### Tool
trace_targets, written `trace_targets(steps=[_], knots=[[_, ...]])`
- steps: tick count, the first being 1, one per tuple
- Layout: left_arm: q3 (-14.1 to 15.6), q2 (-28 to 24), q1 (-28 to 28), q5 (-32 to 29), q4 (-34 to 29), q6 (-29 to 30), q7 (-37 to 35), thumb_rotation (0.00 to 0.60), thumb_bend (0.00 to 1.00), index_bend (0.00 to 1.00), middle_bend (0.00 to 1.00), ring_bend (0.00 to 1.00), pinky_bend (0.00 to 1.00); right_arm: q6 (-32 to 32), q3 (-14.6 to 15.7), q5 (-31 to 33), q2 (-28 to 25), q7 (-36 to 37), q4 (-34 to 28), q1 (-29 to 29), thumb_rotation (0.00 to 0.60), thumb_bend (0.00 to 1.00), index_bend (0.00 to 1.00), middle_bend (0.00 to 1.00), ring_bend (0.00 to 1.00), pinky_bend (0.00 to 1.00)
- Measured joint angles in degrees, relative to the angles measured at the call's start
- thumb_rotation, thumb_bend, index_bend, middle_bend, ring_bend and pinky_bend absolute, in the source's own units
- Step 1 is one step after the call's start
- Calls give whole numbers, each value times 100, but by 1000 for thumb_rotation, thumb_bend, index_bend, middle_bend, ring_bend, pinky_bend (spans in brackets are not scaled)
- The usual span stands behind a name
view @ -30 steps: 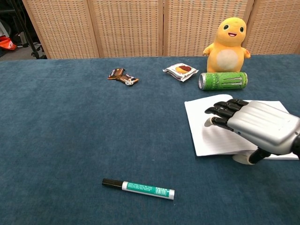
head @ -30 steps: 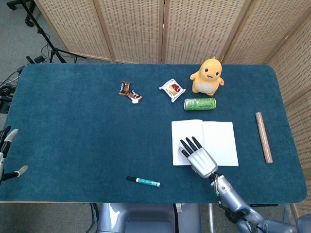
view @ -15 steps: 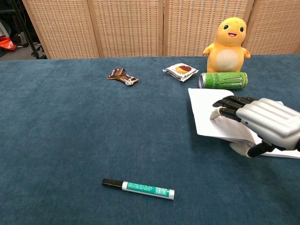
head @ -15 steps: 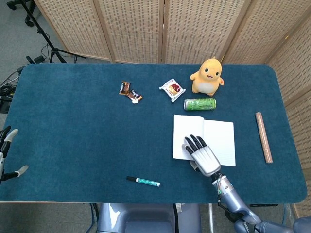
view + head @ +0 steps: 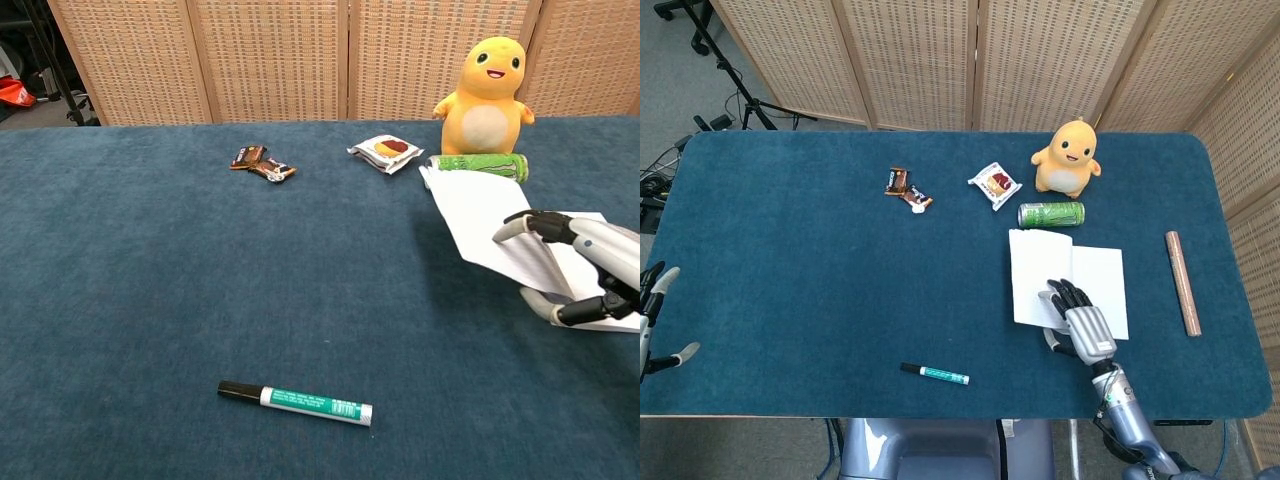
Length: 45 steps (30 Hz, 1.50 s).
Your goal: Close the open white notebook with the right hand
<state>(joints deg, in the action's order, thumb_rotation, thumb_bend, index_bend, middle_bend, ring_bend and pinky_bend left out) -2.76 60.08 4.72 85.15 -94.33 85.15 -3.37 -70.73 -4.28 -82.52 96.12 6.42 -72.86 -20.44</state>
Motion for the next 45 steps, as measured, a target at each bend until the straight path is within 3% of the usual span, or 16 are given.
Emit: trace_targets(steps=[7,12,16,24,28,34,39,45], knots=[[3,9,-1,2,-3,0,14,600,0,0,0,0,0,103,-207,509,-10,879,-26,219,600,569,196,41,16,130],[3,15,5,2,-15,-8,38,600,0,0,0,0,0,357,-367,918,-146,1442,-162,357,600,541,3,0,0,0],[0,19,7,-8,-15,-12,46,600,0,0,0,0,0,475,-437,1112,-281,1470,-289,425,600,521,0,0,0,0],[-5,15,10,-17,-21,-19,46,600,0,0,0,0,0,337,-592,1586,-393,625,-467,527,600,486,0,0,0,0],[-6,6,8,-17,-24,-15,32,600,0,0,0,0,0,2,-695,1920,-432,-341,-687,597,600,210,0,0,0,0],[-1,0,0,-8,-17,-2,9,600,0,0,0,0,0,-886,-917,2273,-427,-1572,-1015,716,600,111,0,0,0,0],[-12,1,8,-32,-19,-19,20,600,0,0,0,0,0,-1326,-897,1959,-590,-1660,-1372,859,600,8,0,0,0,0],[10,17,-12,38,-20,46,69,600,0,0,0,0,0,-1674,-547,966,-1245,-1653,-2063,1039,600,0,0,0,0,0]])
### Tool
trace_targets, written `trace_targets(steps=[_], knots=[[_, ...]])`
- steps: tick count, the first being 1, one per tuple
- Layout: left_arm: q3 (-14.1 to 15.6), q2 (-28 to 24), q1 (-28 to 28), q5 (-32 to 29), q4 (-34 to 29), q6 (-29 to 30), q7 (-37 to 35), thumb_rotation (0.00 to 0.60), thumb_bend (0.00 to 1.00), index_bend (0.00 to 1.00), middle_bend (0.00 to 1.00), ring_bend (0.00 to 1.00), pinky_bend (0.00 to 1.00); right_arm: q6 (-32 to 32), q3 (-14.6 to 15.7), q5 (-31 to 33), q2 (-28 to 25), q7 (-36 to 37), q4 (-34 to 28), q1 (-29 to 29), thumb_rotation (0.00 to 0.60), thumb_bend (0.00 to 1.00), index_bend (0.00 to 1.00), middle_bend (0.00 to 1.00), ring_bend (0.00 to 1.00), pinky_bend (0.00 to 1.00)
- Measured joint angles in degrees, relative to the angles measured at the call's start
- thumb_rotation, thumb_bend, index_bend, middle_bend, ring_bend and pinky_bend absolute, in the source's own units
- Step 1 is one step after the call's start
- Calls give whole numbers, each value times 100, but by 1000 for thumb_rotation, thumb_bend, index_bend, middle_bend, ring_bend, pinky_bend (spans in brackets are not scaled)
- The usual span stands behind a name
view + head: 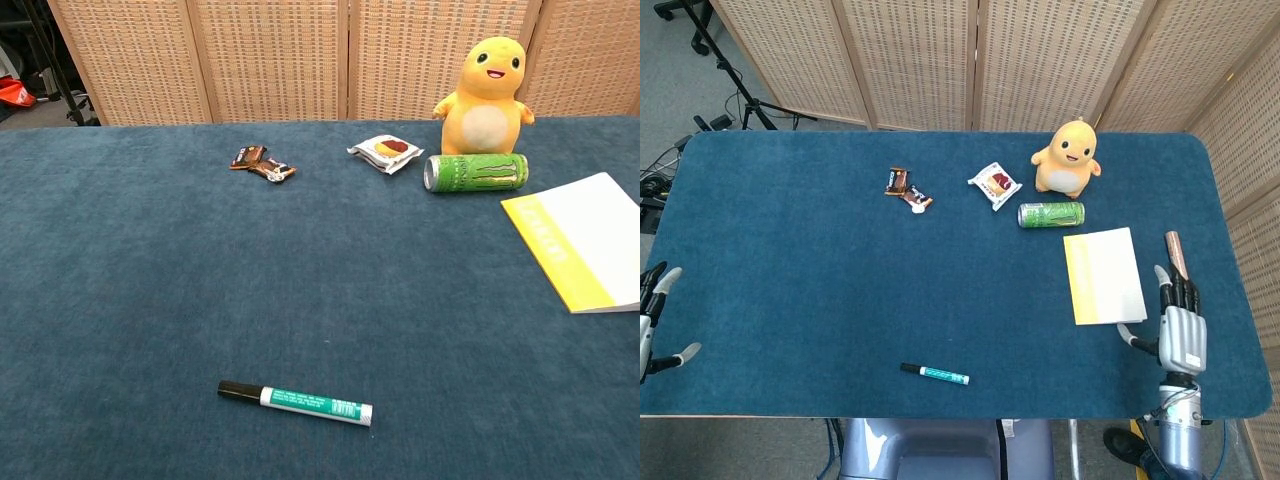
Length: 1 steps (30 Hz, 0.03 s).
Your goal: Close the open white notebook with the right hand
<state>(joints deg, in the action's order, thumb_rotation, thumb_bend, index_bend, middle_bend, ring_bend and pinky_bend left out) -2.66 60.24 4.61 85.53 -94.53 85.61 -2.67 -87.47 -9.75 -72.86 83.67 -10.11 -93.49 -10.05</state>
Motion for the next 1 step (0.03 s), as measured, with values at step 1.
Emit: trace_targets(steps=[1], knots=[[5,12,-10,16,10,21,12,600,0,0,0,0,0,-22,76,-204,-120,23,-28,12,600,0,0,0,0,0]])
